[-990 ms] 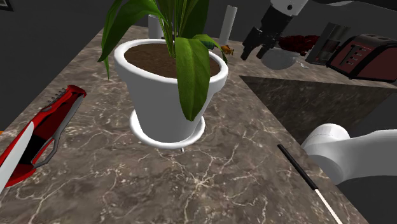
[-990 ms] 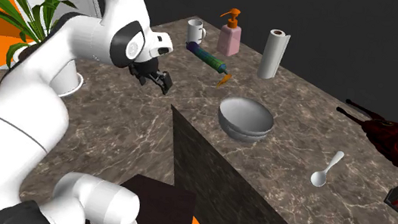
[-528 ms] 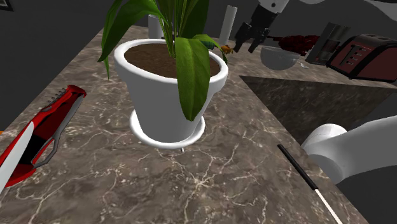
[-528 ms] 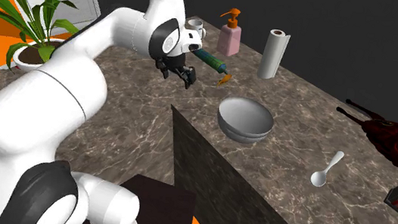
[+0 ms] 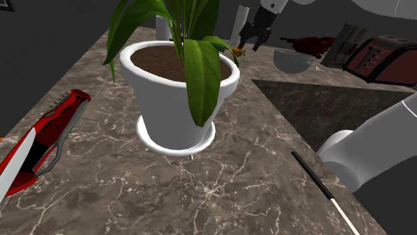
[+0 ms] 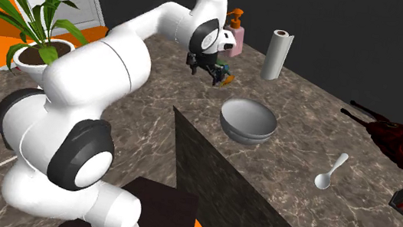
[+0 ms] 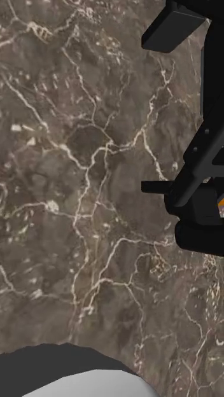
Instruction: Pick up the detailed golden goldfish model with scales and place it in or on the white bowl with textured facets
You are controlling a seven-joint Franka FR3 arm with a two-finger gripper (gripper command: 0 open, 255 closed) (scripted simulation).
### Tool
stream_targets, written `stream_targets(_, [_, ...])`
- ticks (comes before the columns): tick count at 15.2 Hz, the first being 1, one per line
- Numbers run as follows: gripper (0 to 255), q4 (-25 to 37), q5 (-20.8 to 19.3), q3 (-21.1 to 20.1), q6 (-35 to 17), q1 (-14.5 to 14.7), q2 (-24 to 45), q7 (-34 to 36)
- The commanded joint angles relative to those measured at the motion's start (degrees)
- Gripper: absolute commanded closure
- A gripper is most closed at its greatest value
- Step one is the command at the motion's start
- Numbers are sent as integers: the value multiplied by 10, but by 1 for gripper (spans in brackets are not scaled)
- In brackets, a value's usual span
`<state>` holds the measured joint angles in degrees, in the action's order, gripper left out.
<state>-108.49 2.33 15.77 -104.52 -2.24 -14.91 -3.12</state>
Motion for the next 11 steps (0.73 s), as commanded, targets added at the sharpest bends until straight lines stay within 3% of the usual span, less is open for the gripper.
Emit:
stream_targets(1, [0,42,19,17,3,-2,45,-17])
stream_targets(9, [0,249,122,67,55,-45,244,-88])
stream_targets(11, [0,233,122,64,39,-43,244,-89])
